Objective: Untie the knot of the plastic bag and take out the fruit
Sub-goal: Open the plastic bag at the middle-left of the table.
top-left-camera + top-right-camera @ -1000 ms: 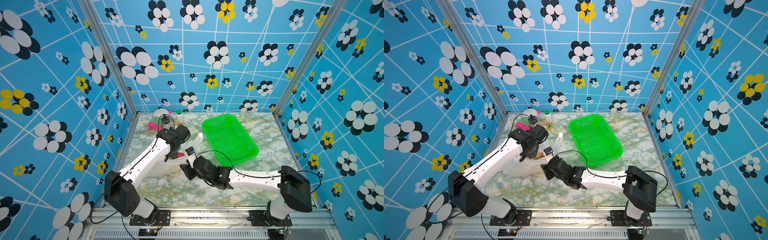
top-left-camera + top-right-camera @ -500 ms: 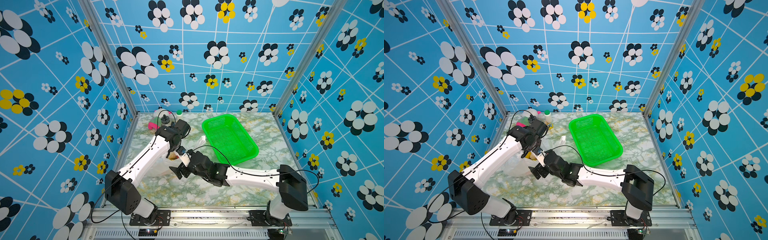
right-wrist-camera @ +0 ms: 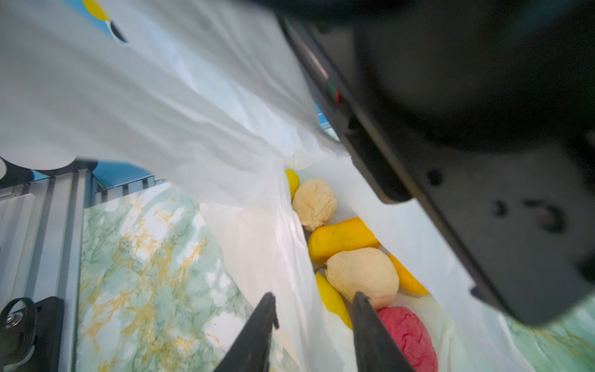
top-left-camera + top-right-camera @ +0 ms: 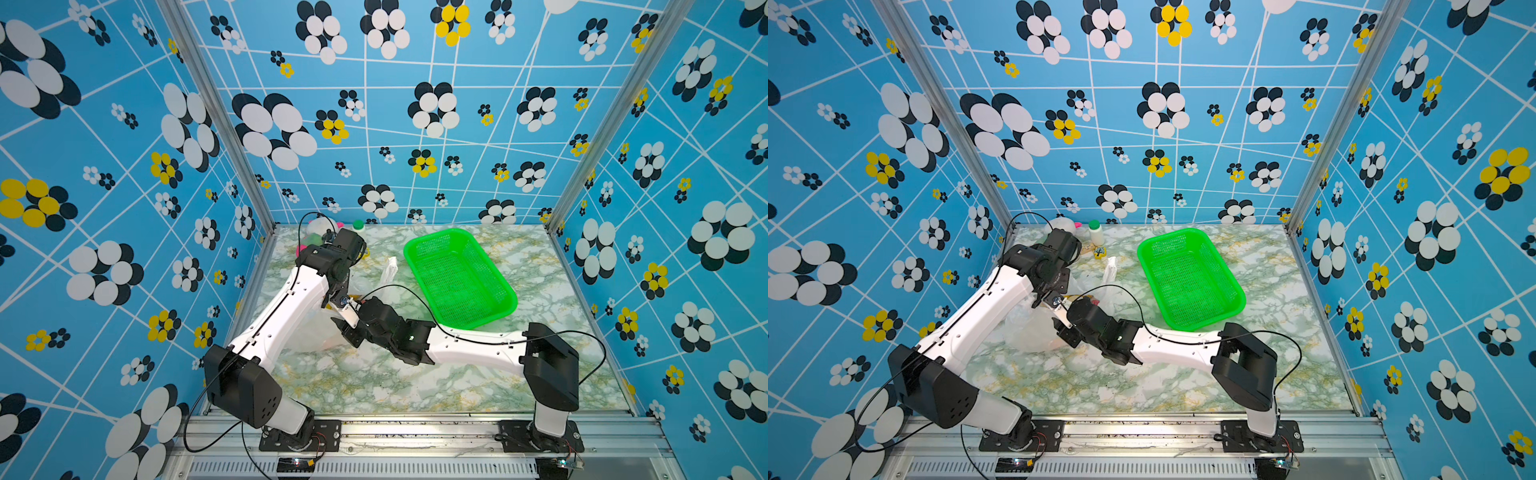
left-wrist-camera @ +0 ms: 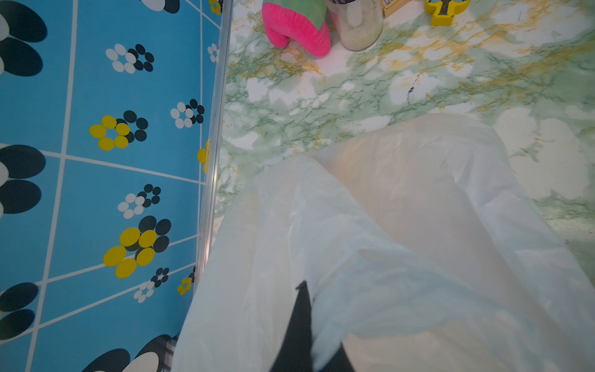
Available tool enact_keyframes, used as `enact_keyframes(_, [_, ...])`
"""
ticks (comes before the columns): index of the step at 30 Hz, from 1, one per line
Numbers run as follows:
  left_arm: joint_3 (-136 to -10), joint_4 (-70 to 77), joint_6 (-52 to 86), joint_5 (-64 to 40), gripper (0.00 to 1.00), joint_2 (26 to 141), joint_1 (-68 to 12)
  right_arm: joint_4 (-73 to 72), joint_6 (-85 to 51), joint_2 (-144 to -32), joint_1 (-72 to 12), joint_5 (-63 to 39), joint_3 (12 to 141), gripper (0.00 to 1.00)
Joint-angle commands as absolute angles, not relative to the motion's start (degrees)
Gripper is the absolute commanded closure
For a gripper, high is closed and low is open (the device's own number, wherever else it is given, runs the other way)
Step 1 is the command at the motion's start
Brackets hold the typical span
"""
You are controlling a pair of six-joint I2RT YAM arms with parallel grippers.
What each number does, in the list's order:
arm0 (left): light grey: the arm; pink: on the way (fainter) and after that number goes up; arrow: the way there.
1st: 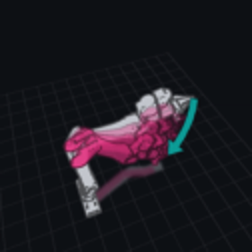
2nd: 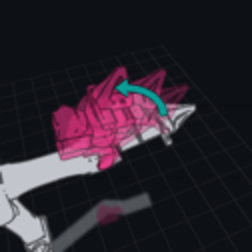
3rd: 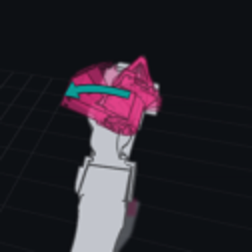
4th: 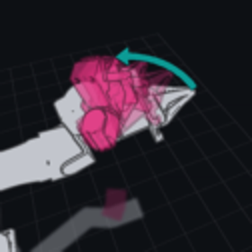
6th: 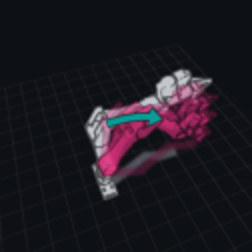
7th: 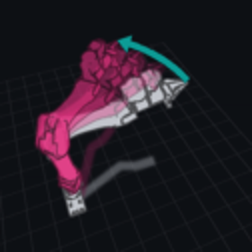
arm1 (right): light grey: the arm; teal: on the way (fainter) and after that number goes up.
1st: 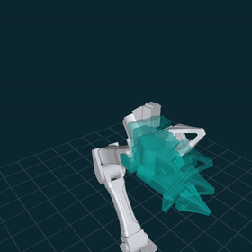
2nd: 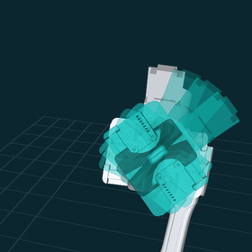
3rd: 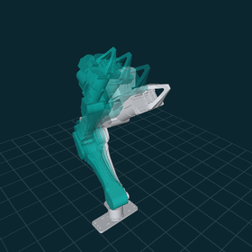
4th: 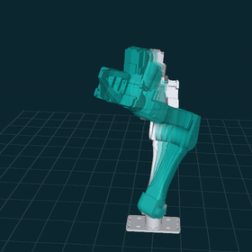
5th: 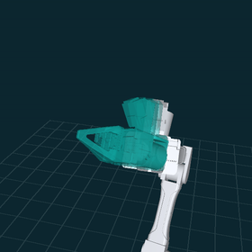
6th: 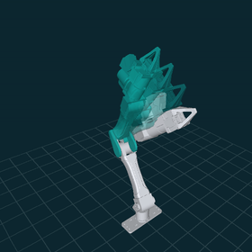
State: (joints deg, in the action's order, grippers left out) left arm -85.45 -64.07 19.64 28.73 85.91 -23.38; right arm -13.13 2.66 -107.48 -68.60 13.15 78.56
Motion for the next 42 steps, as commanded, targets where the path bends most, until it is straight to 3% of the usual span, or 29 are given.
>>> enact_keyframes(1, [-88.3, -63.5, 19.9, 23.6, 1.0, 84.1, -23.5, -8.8, 5.0, -109.3, -68.3, 11.9, 74.5, 0.58])
enact_keyframes(6, [-87.1, -63.2, 19.9, 22.8, 1.0, 83.5, -21.3, -10.4, 5.7, -108.2, -68.2, 10.2, 71.8, 0.67])
enact_keyframes(9, [-86.8, -62.8, 20.1, 21.9, 1.0, 83.1, -20.5, -10.7, 5.9, -108.5, -68.1, 10.1, 71.0, 0.58])
enact_keyframes(11, [-87.5, -63.2, 20.3, 22.2, 1.0, 83.2, -20.3, -11.2, 5.9, -108.3, -68.0, 10.2, 70.2, 0.58])
enact_keyframes(14, [-88.6, -62.7, 20.4, 22.4, 1.0, 83.4, -20.3, -10.7, 5.9, -107.7, -68.0, 10.4, 70.2, 0.88])
enact_keyframes(16, [-90.2, -61.4, 20.1, 22.1, 1.0, 84.0, -19.7, -11.1, 5.9, -106.7, -67.9, 10.5, 69.6, 1.0])
enact_keyframes(24, [-112.4, -62.1, 20.1, 22.8, 1.0, 92.4, -17.4, -9.3, 10.2, -103.2, -67.9, 18.9, 70.7, 1.0])
enact_keyframes(28, [-117.4, -64.0, 20.1, 22.5, 1.0, 94.6, -17.7, -8.9, 10.3, -98.6, -68.0, 16.9, 67.4, 1.0])
enact_keyframes(37, [-97.6, -55.2, 22.3, 21.9, 1.0, 88.0, -21.4, 1.5, 5.1, -93.5, -68.1, 8.7, 61.4, 0.99])
enact_keyframes(42, [-89.3, -51.6, 24.2, 20.1, 1.0, 84.4, -23.0, 5.4, 1.7, -89.3, -69.0, 2.7, 58.9, 0.87])
